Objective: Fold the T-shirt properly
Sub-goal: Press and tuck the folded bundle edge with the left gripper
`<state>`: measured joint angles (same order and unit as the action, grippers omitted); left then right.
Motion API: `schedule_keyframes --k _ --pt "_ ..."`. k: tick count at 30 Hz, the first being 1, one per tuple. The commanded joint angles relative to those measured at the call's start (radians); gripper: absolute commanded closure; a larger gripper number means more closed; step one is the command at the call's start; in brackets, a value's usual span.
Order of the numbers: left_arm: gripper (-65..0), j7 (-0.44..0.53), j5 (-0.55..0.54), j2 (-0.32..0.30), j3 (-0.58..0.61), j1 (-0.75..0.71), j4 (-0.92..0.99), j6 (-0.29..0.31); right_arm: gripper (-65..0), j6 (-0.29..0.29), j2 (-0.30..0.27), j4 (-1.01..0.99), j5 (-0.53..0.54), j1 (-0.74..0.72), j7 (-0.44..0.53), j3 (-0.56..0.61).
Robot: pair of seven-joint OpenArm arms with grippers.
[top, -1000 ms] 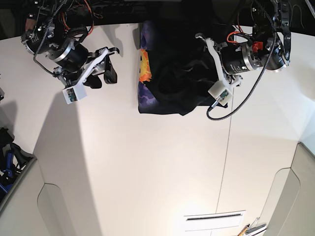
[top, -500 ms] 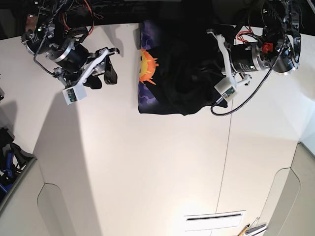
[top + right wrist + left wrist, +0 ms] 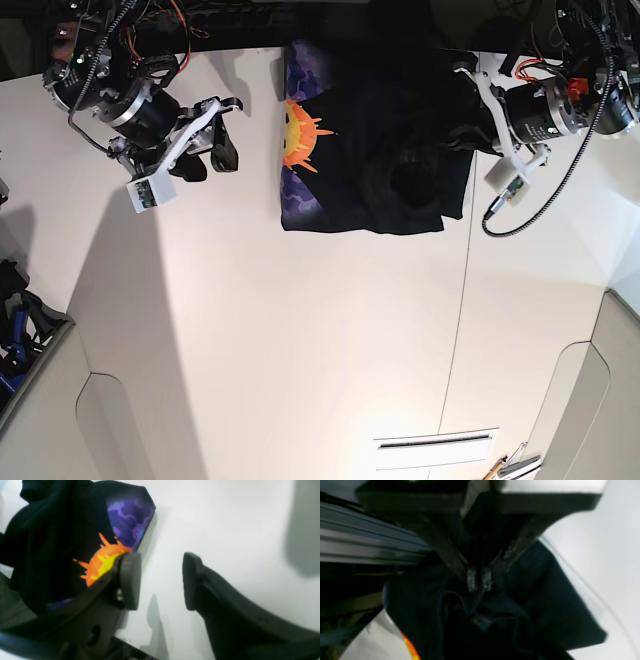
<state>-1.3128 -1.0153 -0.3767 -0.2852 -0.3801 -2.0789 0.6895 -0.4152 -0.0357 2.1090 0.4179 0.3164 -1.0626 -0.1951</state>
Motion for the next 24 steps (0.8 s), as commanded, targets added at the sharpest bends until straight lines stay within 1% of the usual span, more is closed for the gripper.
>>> schedule_keyframes --k 1,5,11,12,15,16,19,22,23,24 --pt "0.0 0.010 -0.025 -0.009 -0.025 -0.004 -0.018 0.002 -26.0 -0.004 -0.003 0.017 0.012 -0.005 0.023 -0.001" --pt "0.0 0.006 -0.047 -0.009 -0.092 -0.032 -0.018 0.003 -26.1 -0.004 -0.003 0.017 0.012 -0.006 0.023 -0.001" --pt "0.0 -0.012 -0.087 -0.009 -0.158 -0.070 -0.018 0.003 -26.1 -0.004 -0.003 0.017 0.012 -0.006 0.042 -0.001" --pt "-2.4 -0.014 -0.090 -0.009 -0.167 -0.075 -0.018 0.003 -26.1 -0.004 -0.003 0.017 0.012 -0.006 0.042 -0.001" --pt "-19.8 -0.016 -0.099 -0.009 -0.200 -0.090 -0.018 0.003 -26.1 -0.004 -0.003 0.017 0.012 -0.006 0.045 -0.001" --pt "-23.2 -0.016 -0.108 -0.009 -0.213 -0.092 -0.018 0.003 -26.1 -0.004 -0.003 0.017 0.012 -0.006 0.046 -0.001" --pt "-23.9 -0.015 -0.143 -0.009 -0.253 -0.091 -0.018 0.003 -26.1 -0.004 -0.003 0.017 0.013 -0.012 0.066 -0.001" --pt "-23.9 -0.016 -0.212 -0.009 -0.295 -0.091 -0.019 0.009 -26.1 -0.005 -0.003 0.017 0.035 -0.035 0.079 -0.001" --pt "-23.9 -0.016 -0.233 -0.009 -0.306 -0.091 -0.019 0.009 -26.0 -0.023 -0.003 0.017 0.065 -0.048 0.079 -0.001" --pt "-23.8 -0.016 -0.254 -0.009 -0.312 -0.091 -0.019 0.009 -26.0 -0.053 -0.003 0.017 0.103 -0.064 0.079 0.000"
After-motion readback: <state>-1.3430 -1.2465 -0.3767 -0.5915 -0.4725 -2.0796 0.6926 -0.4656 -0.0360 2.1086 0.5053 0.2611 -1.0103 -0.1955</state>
